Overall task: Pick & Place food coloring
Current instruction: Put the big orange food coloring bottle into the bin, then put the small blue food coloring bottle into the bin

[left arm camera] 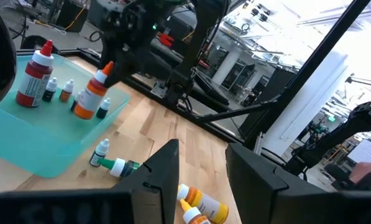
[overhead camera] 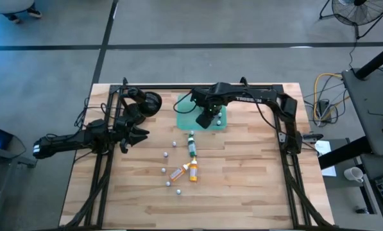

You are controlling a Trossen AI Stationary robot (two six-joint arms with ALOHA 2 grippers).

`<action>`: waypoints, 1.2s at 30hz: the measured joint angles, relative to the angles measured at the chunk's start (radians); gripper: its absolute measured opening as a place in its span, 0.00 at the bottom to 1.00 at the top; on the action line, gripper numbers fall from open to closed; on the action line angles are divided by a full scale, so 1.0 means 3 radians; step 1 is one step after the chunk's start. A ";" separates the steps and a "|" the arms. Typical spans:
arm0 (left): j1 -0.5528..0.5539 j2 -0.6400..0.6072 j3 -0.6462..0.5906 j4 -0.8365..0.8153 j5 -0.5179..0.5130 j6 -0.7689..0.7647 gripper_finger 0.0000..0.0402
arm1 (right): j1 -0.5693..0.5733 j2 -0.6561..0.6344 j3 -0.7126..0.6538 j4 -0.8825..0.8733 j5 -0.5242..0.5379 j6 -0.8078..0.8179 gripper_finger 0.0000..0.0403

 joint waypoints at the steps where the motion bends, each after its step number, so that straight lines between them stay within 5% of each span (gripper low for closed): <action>1: 0.0000 0.0000 0.0000 0.0000 -0.0001 0.0000 0.26 | 0.0000 0.0008 -0.0001 -0.0009 -0.0004 -0.0007 0.26; 10: 0.0000 -0.0001 0.0001 0.0000 0.0000 0.0000 0.26 | 0.0003 0.0014 -0.0002 -0.0012 -0.0050 -0.0045 0.27; 28: -0.0003 -0.0001 0.0000 0.0000 0.0000 0.0000 0.26 | 0.0010 -0.0001 -0.0002 -0.0028 -0.0206 -0.0068 0.47; 36: -0.0001 -0.0001 0.0000 0.0000 0.0000 0.0000 0.26 | 0.0046 -0.0325 0.0042 -0.0259 -0.0222 -0.0399 0.49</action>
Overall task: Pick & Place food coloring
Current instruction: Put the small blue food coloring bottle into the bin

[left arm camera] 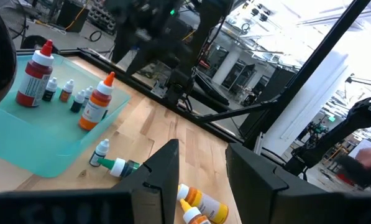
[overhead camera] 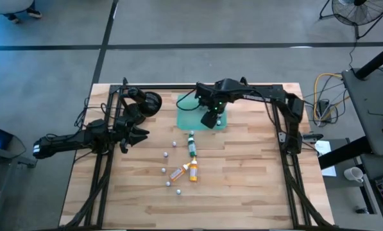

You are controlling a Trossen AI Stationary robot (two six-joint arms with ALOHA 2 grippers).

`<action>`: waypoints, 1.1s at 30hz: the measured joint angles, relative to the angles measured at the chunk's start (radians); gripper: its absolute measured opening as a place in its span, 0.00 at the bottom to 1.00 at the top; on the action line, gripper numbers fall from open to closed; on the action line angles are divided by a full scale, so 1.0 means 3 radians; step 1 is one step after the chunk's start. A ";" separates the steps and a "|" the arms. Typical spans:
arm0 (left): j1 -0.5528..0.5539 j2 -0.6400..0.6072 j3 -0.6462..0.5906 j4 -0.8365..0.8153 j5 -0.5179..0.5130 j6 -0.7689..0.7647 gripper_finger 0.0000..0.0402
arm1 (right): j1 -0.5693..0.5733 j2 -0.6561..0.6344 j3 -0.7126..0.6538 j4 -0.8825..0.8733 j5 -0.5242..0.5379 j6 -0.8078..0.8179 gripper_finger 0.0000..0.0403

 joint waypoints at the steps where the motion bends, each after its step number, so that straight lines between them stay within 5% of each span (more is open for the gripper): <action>1: 0.0003 0.0001 0.0001 0.0000 0.0000 0.0001 0.26 | 0.0032 -0.0053 0.0000 0.0021 -0.0056 -0.0173 0.49; 8: 0.0001 0.0001 0.0001 0.0000 -0.0001 0.0001 0.26 | 0.0452 -0.0145 0.0005 0.0140 -0.0836 -0.1859 0.48; 14: 0.0001 0.0000 0.0001 0.0000 0.0000 0.0001 0.26 | 0.0956 0.0084 0.0000 0.0198 -0.0810 -0.3226 0.47; 33: 0.0001 0.0000 0.0000 0.0000 0.0000 0.0001 0.26 | 0.1332 0.0373 0.0001 0.1418 -0.0521 -0.2949 0.45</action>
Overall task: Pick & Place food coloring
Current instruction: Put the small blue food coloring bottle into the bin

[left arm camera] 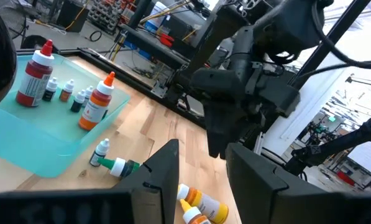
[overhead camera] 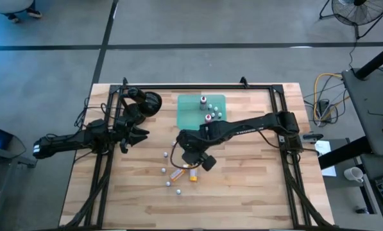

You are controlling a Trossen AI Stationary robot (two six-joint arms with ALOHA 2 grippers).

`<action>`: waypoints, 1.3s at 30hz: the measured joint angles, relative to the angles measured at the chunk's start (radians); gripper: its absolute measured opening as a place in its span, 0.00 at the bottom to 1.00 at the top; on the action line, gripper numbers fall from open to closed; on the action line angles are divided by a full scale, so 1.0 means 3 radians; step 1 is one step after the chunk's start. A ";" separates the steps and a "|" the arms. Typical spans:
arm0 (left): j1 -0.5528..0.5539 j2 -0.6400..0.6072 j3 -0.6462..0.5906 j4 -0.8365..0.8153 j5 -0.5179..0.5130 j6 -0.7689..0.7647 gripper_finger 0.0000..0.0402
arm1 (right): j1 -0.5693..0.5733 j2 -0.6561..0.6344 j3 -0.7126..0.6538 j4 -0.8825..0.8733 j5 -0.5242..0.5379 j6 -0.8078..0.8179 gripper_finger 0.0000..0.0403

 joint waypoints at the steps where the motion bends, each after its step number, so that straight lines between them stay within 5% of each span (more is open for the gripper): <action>1: 0.0000 0.0001 0.0001 0.0000 -0.0001 -0.0001 0.26 | -0.0008 0.0008 0.0000 0.0047 0.0130 0.0185 0.44; 6: 0.0000 0.0000 0.0000 0.0000 -0.0001 0.0000 0.26 | -0.0146 0.0010 -0.0003 0.0136 0.0707 0.2151 0.44; 10: 0.0000 0.0000 0.0001 0.0000 0.0000 0.0000 0.26 | -0.0300 0.0010 -0.0003 -0.0130 0.0746 0.4406 0.44; 13: -0.0003 0.0001 0.0000 0.0000 0.0000 0.0000 0.26 | -0.0358 0.0062 -0.0003 -0.0326 0.0740 0.5356 0.45; 23: -0.0003 0.0001 0.0001 -0.0001 0.0000 0.0000 0.26 | -0.0401 0.0390 -0.0004 -0.0238 0.0760 0.5944 0.43; 31: -0.0002 0.0000 0.0000 0.0000 0.0000 0.0000 0.26 | -0.0403 0.0390 -0.0005 -0.0281 0.1381 0.6922 0.43; 39: 0.0001 0.0000 0.0001 0.0000 0.0000 0.0000 0.26 | -0.0452 0.0402 -0.0012 -0.0273 0.1461 0.7007 0.43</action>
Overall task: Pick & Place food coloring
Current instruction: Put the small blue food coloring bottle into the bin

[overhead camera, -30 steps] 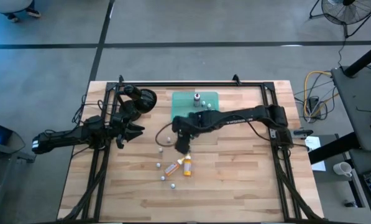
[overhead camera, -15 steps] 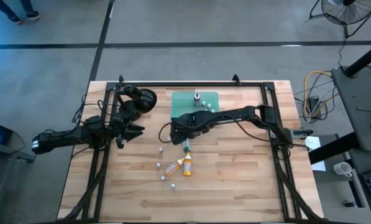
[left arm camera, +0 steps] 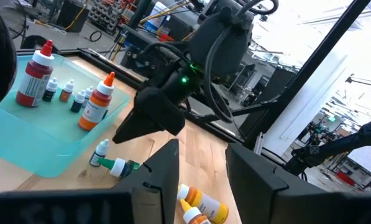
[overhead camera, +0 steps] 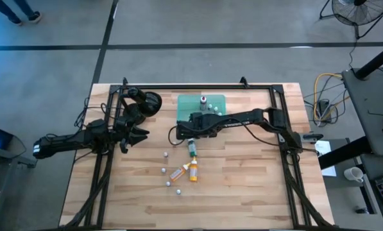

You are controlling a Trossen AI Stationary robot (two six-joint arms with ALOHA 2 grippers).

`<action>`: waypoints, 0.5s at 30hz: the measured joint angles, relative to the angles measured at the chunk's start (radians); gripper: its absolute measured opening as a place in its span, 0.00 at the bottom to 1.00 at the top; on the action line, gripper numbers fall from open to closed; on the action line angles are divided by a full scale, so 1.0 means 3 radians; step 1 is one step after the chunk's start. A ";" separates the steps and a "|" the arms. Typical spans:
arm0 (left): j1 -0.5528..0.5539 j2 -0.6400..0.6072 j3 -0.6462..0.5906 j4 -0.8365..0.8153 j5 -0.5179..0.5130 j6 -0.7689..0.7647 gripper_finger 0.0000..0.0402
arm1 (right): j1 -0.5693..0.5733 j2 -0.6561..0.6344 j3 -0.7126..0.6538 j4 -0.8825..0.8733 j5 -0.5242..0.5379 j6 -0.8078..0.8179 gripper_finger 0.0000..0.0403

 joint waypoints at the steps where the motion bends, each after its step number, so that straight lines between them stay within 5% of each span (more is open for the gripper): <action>1: 0.0000 0.0000 -0.0001 0.0000 0.0000 0.0000 0.26 | -0.0010 0.0000 -0.0006 0.0002 0.0001 0.0042 0.43; 10: -0.0001 0.0000 -0.0001 0.0000 0.0000 0.0000 0.26 | 0.0010 0.0001 -0.0015 -0.0006 -0.0202 0.0149 0.43; 15: -0.0001 0.0001 0.0000 0.0000 0.0000 -0.0001 0.26 | 0.0116 0.0028 -0.0029 -0.0009 0.0109 0.0417 0.43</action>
